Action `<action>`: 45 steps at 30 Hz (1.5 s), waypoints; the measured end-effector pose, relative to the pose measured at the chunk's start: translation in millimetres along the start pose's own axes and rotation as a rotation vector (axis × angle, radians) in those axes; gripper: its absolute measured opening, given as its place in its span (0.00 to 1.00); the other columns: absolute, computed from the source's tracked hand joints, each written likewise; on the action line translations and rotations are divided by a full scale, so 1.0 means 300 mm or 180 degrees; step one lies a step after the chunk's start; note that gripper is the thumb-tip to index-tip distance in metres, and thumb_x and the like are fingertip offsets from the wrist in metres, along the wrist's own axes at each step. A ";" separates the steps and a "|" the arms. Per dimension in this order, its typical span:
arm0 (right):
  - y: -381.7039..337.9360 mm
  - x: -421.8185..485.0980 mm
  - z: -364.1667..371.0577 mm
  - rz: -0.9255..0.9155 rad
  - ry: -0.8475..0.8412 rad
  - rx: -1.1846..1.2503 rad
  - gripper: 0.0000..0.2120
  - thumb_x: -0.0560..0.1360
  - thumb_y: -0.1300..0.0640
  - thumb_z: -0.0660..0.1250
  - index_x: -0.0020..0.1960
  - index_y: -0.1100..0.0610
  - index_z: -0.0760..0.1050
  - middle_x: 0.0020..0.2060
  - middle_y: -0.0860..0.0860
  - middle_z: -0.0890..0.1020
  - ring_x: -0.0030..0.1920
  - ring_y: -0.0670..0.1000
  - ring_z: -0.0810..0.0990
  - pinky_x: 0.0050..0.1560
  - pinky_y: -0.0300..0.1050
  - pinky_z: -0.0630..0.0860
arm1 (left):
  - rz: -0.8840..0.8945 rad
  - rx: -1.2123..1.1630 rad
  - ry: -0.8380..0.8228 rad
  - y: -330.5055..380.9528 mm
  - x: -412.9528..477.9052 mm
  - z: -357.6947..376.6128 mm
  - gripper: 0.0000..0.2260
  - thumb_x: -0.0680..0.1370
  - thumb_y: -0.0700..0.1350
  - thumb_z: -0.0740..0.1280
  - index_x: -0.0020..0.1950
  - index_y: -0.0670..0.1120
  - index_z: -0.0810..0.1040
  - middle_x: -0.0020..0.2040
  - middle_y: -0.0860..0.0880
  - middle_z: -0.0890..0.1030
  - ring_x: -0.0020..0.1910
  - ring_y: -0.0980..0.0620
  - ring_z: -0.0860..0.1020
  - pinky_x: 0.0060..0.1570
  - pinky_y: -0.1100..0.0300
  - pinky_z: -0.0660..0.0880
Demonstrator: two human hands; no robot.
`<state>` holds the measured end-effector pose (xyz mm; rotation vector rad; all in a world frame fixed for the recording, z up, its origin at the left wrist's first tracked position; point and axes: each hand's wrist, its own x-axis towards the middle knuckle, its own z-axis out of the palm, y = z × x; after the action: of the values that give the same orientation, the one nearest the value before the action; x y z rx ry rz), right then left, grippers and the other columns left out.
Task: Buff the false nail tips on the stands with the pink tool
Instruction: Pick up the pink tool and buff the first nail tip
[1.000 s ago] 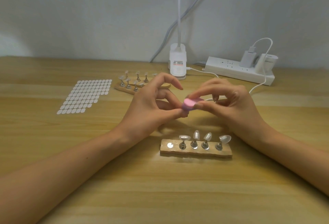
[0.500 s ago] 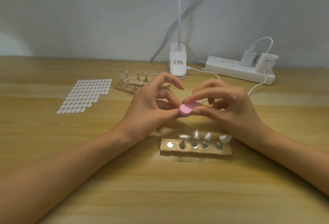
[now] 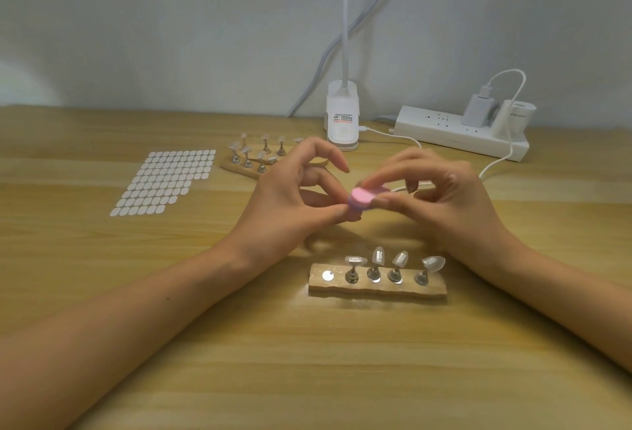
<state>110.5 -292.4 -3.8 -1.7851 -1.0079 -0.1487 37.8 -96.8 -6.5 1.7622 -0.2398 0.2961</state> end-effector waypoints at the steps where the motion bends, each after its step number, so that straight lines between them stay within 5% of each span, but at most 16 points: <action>1: 0.001 0.002 -0.002 0.0051 0.0077 0.0008 0.10 0.69 0.47 0.73 0.48 0.49 0.85 0.44 0.38 0.84 0.45 0.45 0.77 0.37 0.50 0.73 | -0.0009 -0.0008 0.0002 -0.002 0.000 -0.001 0.20 0.70 0.38 0.80 0.54 0.49 0.74 0.40 0.47 0.86 0.43 0.46 0.87 0.48 0.57 0.81; 4: 0.001 -0.002 0.000 0.0015 -0.0006 0.0010 0.10 0.69 0.48 0.74 0.49 0.49 0.85 0.44 0.41 0.83 0.43 0.47 0.76 0.34 0.50 0.71 | 0.0004 -0.0006 -0.0019 0.000 -0.002 0.000 0.20 0.69 0.42 0.80 0.54 0.48 0.74 0.40 0.46 0.86 0.43 0.45 0.87 0.50 0.51 0.83; 8: 0.000 0.000 -0.002 0.0018 0.0120 -0.0055 0.10 0.69 0.47 0.73 0.48 0.49 0.85 0.43 0.37 0.83 0.44 0.42 0.77 0.38 0.42 0.71 | -0.0018 -0.0002 0.0003 0.000 -0.001 0.000 0.19 0.70 0.38 0.79 0.54 0.49 0.74 0.41 0.46 0.86 0.43 0.46 0.87 0.44 0.61 0.80; 18: -0.002 0.000 0.003 -0.0057 -0.0065 -0.0061 0.10 0.69 0.48 0.74 0.49 0.49 0.85 0.44 0.40 0.82 0.43 0.45 0.76 0.37 0.37 0.69 | 0.0034 0.0043 -0.0014 0.002 -0.002 0.000 0.20 0.69 0.42 0.80 0.54 0.47 0.74 0.39 0.47 0.85 0.42 0.45 0.87 0.44 0.59 0.81; 22: -0.003 -0.001 -0.003 0.0017 0.0069 -0.0072 0.10 0.69 0.48 0.73 0.48 0.50 0.85 0.43 0.39 0.83 0.43 0.43 0.76 0.36 0.44 0.70 | 0.0035 0.0038 -0.0019 -0.002 -0.001 0.000 0.19 0.70 0.37 0.79 0.54 0.47 0.74 0.41 0.45 0.86 0.43 0.46 0.87 0.48 0.57 0.82; 31: -0.003 -0.001 0.002 -0.0043 -0.0037 -0.0051 0.11 0.69 0.47 0.73 0.49 0.49 0.85 0.43 0.40 0.83 0.44 0.46 0.76 0.36 0.41 0.71 | 0.0033 0.0026 -0.0023 0.001 -0.003 0.001 0.20 0.69 0.41 0.80 0.55 0.48 0.74 0.40 0.46 0.86 0.43 0.46 0.87 0.47 0.58 0.82; 35: 0.001 -0.001 -0.001 0.0012 0.0036 -0.0020 0.10 0.69 0.46 0.73 0.48 0.49 0.85 0.44 0.43 0.84 0.44 0.48 0.77 0.35 0.49 0.72 | -0.0002 0.0042 -0.0015 -0.001 -0.002 0.001 0.20 0.70 0.39 0.79 0.55 0.49 0.74 0.41 0.46 0.86 0.43 0.47 0.87 0.48 0.59 0.81; 42: 0.001 -0.004 0.000 -0.0045 -0.0054 -0.0078 0.09 0.71 0.46 0.74 0.49 0.48 0.85 0.44 0.42 0.83 0.44 0.47 0.76 0.34 0.48 0.70 | -0.0008 -0.0003 -0.0019 0.006 -0.003 0.002 0.20 0.70 0.39 0.80 0.55 0.49 0.74 0.41 0.46 0.86 0.42 0.46 0.87 0.40 0.66 0.78; 45: 0.001 -0.003 0.001 -0.0041 -0.0023 -0.0089 0.09 0.71 0.46 0.74 0.49 0.48 0.85 0.44 0.43 0.83 0.45 0.49 0.77 0.36 0.46 0.72 | 0.0002 -0.0014 -0.0052 0.004 -0.002 0.004 0.20 0.70 0.39 0.80 0.56 0.48 0.74 0.41 0.45 0.86 0.42 0.46 0.87 0.44 0.61 0.80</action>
<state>110.0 -292.7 -4.6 -1.8059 -1.0271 -0.1652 37.0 -98.1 -5.6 1.7608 -0.2525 0.2814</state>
